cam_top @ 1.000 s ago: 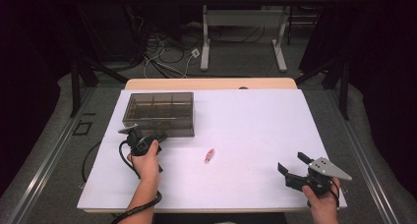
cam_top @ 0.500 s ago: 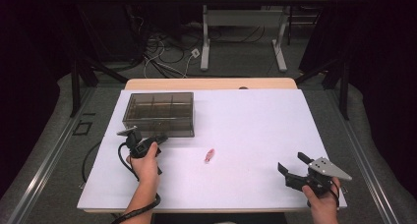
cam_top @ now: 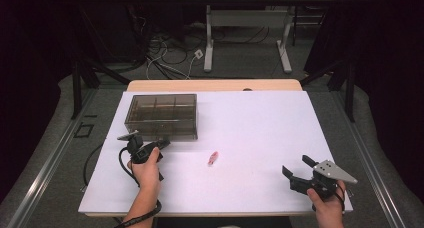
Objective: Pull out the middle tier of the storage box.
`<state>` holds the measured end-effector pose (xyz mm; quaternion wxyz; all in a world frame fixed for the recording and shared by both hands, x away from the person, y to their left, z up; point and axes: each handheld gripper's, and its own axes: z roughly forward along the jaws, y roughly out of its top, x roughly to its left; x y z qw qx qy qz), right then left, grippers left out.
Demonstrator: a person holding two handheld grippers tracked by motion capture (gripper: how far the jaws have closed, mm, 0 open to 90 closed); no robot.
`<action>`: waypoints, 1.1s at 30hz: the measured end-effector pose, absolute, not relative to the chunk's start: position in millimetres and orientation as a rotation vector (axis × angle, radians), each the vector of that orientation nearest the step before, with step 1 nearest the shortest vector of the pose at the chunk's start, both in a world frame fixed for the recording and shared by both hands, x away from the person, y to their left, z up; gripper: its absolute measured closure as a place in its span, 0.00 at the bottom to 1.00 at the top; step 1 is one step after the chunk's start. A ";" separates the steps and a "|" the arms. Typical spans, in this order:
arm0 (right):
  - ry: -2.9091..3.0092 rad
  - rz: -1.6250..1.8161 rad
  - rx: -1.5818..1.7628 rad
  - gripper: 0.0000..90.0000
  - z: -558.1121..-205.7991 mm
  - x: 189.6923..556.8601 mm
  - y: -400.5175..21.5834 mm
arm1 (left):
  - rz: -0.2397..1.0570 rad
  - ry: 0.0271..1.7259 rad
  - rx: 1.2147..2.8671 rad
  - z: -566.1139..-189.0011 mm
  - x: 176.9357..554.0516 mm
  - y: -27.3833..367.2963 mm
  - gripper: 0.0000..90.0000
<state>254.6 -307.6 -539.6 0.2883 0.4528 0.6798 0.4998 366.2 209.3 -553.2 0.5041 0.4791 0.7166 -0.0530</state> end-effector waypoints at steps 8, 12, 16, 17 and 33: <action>1.819 1.336 1.211 0.17 -540.1 254.9 -307.0 | -0.133 1.723 1.165 -553.5 361.6 210.6 0.91; 1.819 1.338 1.211 0.17 -540.4 255.1 -306.8 | -0.135 1.718 1.165 -553.9 359.4 211.3 0.91; 1.821 1.336 1.208 0.17 -540.5 255.2 -306.8 | -0.136 1.714 1.167 -554.5 357.2 212.0 0.91; 1.821 1.336 1.207 0.17 -540.6 255.2 -306.8 | -0.136 1.714 1.167 -554.5 357.2 212.0 0.91; 1.830 1.331 1.203 0.17 -540.6 255.4 -307.1 | -0.145 1.702 1.179 -555.5 352.0 213.0 0.93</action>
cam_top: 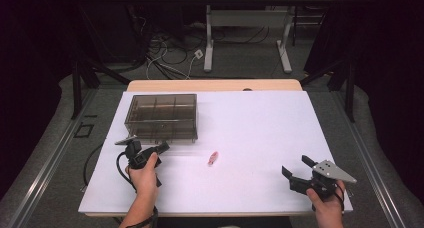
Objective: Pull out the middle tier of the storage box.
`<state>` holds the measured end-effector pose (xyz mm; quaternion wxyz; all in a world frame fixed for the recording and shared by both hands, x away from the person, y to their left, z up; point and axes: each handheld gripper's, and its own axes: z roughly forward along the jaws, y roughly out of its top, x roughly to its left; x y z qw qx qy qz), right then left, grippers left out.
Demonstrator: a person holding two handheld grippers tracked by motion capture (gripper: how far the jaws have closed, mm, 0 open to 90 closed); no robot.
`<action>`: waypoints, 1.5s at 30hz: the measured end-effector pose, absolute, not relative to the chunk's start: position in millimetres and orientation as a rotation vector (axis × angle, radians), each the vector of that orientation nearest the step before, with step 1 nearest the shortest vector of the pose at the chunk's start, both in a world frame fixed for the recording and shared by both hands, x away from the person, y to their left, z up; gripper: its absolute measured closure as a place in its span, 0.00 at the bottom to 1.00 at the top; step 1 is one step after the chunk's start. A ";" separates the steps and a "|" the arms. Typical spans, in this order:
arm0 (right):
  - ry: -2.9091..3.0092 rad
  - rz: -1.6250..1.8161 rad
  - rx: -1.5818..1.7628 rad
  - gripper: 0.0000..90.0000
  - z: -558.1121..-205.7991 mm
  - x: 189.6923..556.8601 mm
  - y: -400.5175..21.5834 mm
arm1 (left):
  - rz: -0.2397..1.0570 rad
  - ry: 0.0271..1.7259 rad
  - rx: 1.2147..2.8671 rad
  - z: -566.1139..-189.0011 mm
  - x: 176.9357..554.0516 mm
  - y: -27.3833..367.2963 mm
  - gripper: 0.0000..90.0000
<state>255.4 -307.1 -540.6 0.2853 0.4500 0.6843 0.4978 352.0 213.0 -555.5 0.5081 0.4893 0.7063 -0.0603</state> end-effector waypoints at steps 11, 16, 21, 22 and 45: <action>1.826 1.336 1.205 0.17 -540.9 255.9 -306.8 | -0.159 1.721 1.172 -559.9 350.6 213.8 0.89; 1.828 1.335 1.200 0.17 -541.0 255.8 -306.5 | -0.157 1.713 1.180 -560.0 348.7 215.3 0.87; 1.831 1.335 1.206 0.17 -540.9 255.5 -306.2 | -0.152 1.710 1.189 -558.9 346.9 217.2 0.84; 1.831 1.333 1.206 0.17 -540.9 255.5 -306.2 | -0.149 1.709 1.190 -558.6 346.6 217.3 0.83; 1.832 1.332 1.207 0.17 -541.2 255.5 -306.0 | -0.095 1.701 1.213 -550.8 336.8 227.9 0.70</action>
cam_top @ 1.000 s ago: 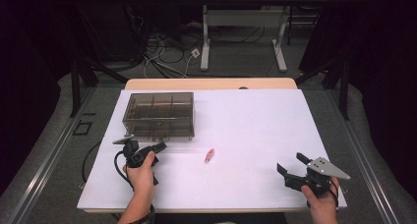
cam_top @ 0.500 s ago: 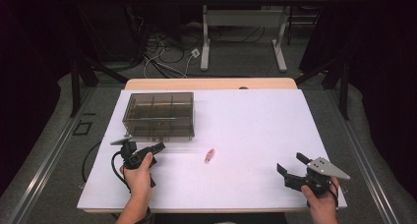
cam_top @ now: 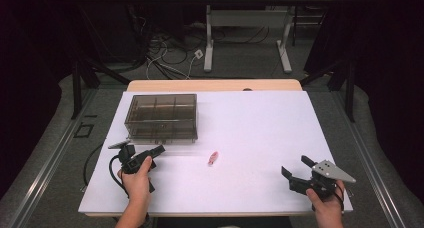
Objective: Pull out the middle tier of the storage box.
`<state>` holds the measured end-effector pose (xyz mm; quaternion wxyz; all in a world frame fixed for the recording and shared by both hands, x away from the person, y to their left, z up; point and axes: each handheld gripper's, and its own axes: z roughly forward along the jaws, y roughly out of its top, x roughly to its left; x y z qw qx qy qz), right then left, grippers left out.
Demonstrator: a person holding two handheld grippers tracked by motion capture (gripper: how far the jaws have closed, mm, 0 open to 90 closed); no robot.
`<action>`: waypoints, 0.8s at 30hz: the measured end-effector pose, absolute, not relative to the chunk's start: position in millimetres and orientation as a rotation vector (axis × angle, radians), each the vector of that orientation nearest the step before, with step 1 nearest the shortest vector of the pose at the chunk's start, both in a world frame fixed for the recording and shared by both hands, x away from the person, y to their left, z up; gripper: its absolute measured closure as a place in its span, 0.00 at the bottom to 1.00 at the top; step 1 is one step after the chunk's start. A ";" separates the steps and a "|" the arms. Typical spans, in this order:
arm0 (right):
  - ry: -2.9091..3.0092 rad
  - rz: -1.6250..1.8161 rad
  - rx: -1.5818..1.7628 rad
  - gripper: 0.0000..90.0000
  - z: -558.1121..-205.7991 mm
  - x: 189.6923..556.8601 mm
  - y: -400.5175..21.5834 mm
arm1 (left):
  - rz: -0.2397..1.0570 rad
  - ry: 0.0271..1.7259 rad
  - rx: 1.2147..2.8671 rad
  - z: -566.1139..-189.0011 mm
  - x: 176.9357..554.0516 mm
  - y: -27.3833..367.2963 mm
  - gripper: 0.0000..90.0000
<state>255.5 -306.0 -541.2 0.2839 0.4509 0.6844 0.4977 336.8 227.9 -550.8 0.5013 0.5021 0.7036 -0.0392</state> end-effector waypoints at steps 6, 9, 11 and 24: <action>1.828 1.333 1.210 0.17 -541.3 255.5 -305.6 | -0.092 1.698 1.216 -547.8 335.0 229.8 0.66; 1.830 1.332 1.208 0.17 -541.4 255.6 -305.6 | -0.081 1.692 1.233 -546.4 334.4 231.5 0.64; 1.831 1.330 1.211 0.17 -541.3 255.4 -305.4 | -0.078 1.690 1.229 -544.8 334.4 231.7 0.62; 1.837 1.327 1.216 0.17 -541.9 255.5 -304.9 | -0.052 1.689 1.261 -534.2 333.8 237.0 0.55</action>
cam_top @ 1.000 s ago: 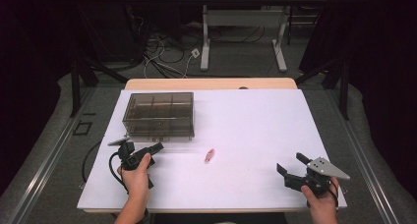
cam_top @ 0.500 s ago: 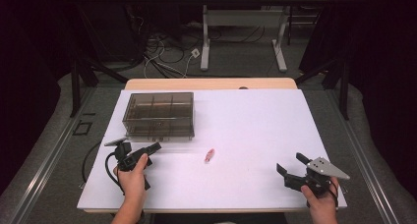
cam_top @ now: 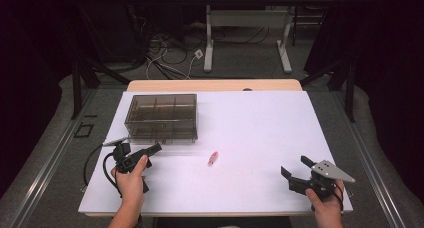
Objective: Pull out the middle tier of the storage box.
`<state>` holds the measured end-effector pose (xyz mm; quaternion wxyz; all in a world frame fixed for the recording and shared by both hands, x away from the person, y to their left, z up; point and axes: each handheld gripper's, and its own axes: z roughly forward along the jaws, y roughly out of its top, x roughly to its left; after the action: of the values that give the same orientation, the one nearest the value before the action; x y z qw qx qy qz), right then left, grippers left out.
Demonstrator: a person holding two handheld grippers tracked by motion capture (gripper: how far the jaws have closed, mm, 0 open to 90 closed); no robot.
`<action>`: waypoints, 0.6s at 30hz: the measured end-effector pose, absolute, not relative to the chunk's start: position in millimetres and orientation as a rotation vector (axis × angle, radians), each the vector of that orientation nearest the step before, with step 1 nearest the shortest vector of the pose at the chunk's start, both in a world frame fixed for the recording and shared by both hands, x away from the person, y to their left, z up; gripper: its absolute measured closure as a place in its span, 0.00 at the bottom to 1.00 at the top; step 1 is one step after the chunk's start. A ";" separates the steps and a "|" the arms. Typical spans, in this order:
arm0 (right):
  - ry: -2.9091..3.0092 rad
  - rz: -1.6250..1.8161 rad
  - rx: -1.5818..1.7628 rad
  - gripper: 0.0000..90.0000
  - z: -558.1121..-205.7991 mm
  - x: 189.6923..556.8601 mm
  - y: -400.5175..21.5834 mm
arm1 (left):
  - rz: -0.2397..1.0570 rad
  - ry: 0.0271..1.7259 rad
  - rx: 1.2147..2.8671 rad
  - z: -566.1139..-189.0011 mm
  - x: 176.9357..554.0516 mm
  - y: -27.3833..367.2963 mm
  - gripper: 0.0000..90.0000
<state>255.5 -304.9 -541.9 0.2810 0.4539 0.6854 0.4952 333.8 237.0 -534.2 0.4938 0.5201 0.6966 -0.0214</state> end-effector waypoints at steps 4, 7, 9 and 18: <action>1.831 1.334 1.215 0.17 -542.4 255.8 -305.0 | -0.026 1.689 1.278 -531.9 334.4 239.7 0.52; 1.832 1.333 1.212 0.17 -542.6 256.2 -305.5 | -0.010 1.690 1.295 -529.1 334.5 240.8 0.50; 1.828 1.327 1.224 0.17 -542.3 256.0 -305.5 | 0.002 1.684 1.313 -527.2 334.4 242.2 0.48; 1.824 1.339 1.242 0.17 -542.6 255.6 -305.2 | 0.065 1.690 1.353 -518.3 335.6 241.0 0.44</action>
<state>255.6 -305.2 -542.6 0.2767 0.4623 0.6792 0.4985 335.6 241.0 -518.3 0.4689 0.5518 0.6892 0.0264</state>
